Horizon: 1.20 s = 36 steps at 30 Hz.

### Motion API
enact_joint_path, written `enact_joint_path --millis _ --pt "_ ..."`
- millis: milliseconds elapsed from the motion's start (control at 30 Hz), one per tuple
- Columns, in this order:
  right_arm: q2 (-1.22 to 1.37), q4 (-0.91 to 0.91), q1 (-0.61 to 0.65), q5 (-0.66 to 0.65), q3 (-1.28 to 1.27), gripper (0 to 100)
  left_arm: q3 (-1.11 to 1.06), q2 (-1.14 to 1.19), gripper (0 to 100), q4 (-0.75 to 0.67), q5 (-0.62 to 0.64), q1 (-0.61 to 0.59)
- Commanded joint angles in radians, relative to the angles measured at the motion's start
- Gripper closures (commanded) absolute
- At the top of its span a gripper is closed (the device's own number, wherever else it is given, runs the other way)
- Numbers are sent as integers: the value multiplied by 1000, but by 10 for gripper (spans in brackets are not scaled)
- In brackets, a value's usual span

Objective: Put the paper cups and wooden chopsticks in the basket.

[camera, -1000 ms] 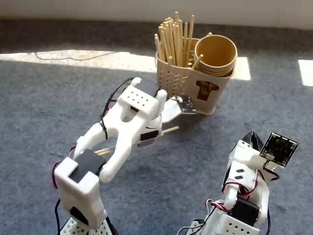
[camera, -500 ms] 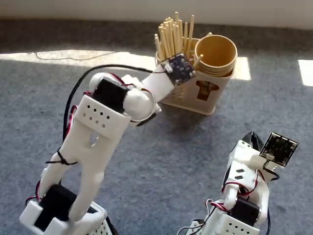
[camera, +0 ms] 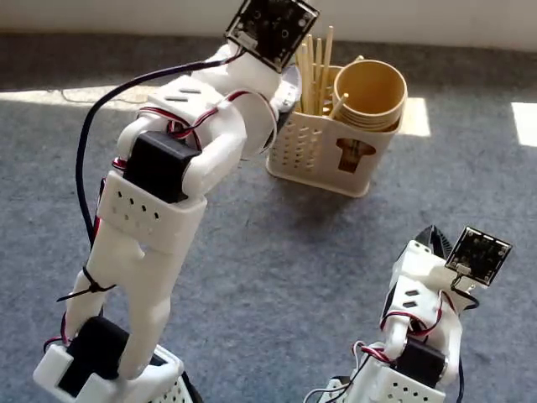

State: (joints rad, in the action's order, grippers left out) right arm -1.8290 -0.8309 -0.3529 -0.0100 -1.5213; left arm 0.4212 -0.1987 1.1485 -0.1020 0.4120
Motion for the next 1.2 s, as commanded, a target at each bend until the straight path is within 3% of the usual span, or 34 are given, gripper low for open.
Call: enact_joint_path --millis 0,267,467,733,933,1033,1167 --pt "-10 36 -2 3 4 993 50 -2 996 -192 46 22" --pt "-10 36 -2 3 4 993 48 15 996 -417 124 22" --pt "-10 36 -2 3 4 993 47 35 996 -457 164 47" --pt "-10 36 -2 3 4 993 48 226 996 -577 161 53" --pt "-10 36 -2 2 4 993 47 305 996 -565 163 53" --pt "-10 36 -2 2 4 993 33 306 995 -489 164 53" --pt "-10 36 -2 2 4 993 24 303 883 -356 167 58"
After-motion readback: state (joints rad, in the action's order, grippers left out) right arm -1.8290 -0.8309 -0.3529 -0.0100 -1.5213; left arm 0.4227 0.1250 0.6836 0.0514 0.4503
